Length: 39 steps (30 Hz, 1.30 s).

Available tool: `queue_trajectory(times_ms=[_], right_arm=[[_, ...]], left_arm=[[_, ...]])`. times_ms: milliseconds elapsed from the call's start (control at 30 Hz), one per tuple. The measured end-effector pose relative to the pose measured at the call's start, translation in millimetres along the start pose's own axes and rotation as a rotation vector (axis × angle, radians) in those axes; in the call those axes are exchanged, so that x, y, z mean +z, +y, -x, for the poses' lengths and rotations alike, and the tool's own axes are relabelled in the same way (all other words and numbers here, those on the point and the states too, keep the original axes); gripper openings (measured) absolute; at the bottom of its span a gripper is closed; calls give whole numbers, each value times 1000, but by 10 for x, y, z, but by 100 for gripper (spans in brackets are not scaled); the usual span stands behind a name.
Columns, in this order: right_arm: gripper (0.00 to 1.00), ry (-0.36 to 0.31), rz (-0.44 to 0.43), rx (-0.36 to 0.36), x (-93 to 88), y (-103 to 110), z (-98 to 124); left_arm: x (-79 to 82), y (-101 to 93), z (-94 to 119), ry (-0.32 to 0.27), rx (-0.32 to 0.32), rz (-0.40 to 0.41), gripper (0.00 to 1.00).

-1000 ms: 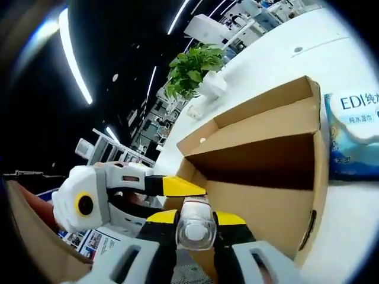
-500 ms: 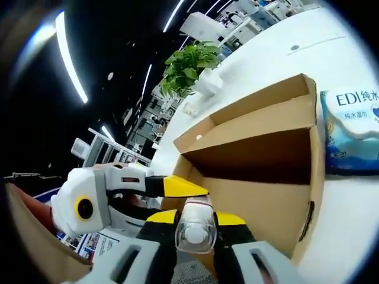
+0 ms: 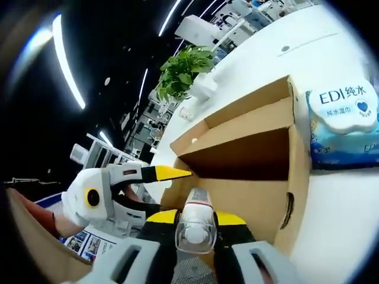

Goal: Operate the shoe box by opening the lid, removing the specified soft item, and placing it in the target area until the item is outside and the box remains undamaged.

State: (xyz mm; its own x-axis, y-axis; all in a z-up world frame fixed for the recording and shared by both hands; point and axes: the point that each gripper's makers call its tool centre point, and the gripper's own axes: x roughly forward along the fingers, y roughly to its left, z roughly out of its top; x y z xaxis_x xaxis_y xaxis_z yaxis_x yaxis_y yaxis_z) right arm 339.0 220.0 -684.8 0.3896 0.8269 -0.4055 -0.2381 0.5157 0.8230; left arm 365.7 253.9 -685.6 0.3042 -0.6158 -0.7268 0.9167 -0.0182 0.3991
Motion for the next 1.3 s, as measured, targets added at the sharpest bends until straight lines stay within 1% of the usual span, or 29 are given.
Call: queue_trajectory(times_ms=[33, 133, 167, 200, 300, 367, 400, 467, 500, 600, 667, 733, 800, 867, 1033, 1100, 1200, 1300], right_arm=[[18, -1, 1, -4, -1, -7, 10], [18, -10, 0, -22, 9, -50, 46], [18, -13, -1, -26, 13, -60, 58], [18, -20, -3, -27, 22, -71, 76], [18, -31, -9, -24, 26, -66, 115], [18, -35, 8, -13, 22, -53, 135], [18, -33, 3, -7, 5, -32, 148], [18, -39, 0, -8, -4, -16, 182], [18, -44, 2, -9, -4, -17, 196], [18, -59, -17, -6, 0, -29, 229], [18, -64, -25, -4, -2, -32, 250], [18, -68, -26, -7, -4, -30, 272], [18, -79, -48, -8, 13, -33, 306], [18, -94, -62, 0, 45, -28, 347], [18, -104, -45, -2, 126, 14, 464], [18, -114, -37, -4, 174, 25, 538], [18, -148, -41, -4, 262, 27, 657], [18, -174, -46, -8, 339, 7, 779]], left_arm=[[-15, 9, 8, -1, 4, 13, 35], [-78, 83, 39, 2, 55, 24, 37], [-84, 78, 48, -2, 58, 53, 39], [-91, 61, 55, -15, 55, 113, 40], [-152, 58, 71, -29, 68, 219, 41], [-206, 57, 83, -35, 79, 288, 42], [-230, 57, 98, -41, 85, 335, 42], [-239, 84, 130, -65, 111, 403, 42], [-253, 78, 151, -79, 120, 459, 43], [-314, 61, 177, -87, 135, 539, 44], [-361, 54, 187, -87, 143, 564, 45], [-393, 99, 222, -86, 183, 585, 45], [-401, 106, 233, -99, 180, 628, 47], [-429, 132, 241, -101, 192, 649, 48], [-466, 159, 263, -117, 198, 712, 49], [-467, 165, 275, -121, 205, 725, 49], [-471, 146, 275, -120, 202, 735, 49], [-465, 100, 267, -118, 193, 739, 49]])
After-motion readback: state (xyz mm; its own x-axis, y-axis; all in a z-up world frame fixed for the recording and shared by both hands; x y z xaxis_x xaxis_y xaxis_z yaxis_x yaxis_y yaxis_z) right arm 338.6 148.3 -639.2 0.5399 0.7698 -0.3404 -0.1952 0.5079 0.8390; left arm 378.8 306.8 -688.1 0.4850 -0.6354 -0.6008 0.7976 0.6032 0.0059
